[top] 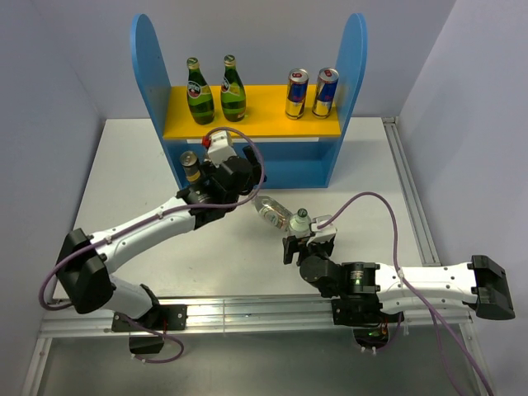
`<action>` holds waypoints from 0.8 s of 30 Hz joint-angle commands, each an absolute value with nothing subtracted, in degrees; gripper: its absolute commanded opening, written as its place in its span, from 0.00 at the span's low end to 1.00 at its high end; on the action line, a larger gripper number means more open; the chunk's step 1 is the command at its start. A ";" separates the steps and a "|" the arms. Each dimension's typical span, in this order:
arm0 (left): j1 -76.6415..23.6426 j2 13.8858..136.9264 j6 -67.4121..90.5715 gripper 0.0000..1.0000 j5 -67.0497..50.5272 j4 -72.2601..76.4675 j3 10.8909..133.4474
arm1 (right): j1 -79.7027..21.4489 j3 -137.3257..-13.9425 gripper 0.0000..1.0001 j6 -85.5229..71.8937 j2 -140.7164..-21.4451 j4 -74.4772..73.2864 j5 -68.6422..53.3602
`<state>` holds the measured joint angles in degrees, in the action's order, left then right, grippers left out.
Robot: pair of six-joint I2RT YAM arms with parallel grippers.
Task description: Place and organize the beverage onto the shelf
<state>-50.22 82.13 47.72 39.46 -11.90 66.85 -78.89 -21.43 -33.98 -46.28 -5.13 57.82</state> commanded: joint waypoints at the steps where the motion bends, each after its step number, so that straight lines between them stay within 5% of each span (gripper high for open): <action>1: -50.62 87.00 63.60 0.96 31.82 -23.10 72.58 | -79.28 -23.03 0.88 -34.10 -44.83 -4.04 59.33; 10: -51.33 95.01 83.99 0.97 28.22 -31.55 77.26 | -79.28 -21.97 0.88 -34.54 -42.10 -4.13 59.32; 24: -54.40 107.13 95.09 0.97 26.02 -35.07 80.51 | -79.36 -19.16 0.87 -37.53 -32.70 -6.85 60.56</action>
<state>-53.78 107.09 90.30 26.50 -33.58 78.17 -78.89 -20.16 -36.40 -34.37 -6.59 58.65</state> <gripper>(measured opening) 0.971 0.874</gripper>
